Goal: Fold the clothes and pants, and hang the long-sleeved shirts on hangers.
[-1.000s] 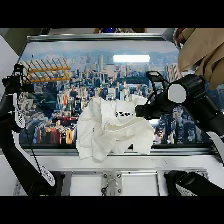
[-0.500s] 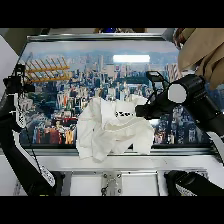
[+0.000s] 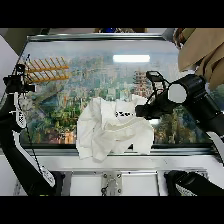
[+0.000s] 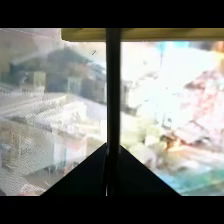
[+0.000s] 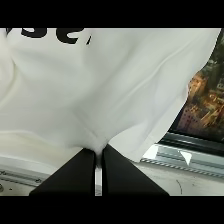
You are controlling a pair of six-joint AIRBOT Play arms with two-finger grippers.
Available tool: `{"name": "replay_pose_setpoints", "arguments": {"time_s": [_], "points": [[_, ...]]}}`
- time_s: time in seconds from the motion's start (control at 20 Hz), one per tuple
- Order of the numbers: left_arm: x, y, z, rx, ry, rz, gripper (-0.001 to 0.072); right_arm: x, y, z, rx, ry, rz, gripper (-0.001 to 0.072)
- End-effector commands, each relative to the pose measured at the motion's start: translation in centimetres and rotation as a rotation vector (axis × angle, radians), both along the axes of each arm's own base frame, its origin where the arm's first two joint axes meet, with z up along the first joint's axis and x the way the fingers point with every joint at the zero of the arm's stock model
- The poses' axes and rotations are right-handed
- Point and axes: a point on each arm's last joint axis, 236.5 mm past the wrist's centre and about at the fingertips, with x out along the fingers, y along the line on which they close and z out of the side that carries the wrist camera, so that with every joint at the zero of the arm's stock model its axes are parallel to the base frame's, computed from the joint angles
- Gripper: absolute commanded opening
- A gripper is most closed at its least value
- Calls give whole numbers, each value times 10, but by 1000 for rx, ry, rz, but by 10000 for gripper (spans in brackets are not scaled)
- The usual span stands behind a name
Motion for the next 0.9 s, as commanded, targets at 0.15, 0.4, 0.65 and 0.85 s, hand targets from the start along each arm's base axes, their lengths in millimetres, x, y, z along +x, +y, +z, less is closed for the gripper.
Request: {"name": "replay_pose_setpoints", "arguments": {"time_s": [0.15,0.4,0.65,0.85], "points": [[2,-29,41,6,-5,-3,16,0,0,0,0,1,0,24],[7,-50,91,66,-35,-39,16,0,0,0,0,1,0,23],[14,-79,143,83,-116,-79,16,0,0,0,0,1,0,24],[17,-110,188,94,-184,-125,17,0,0,0,0,1,0,23]]}}
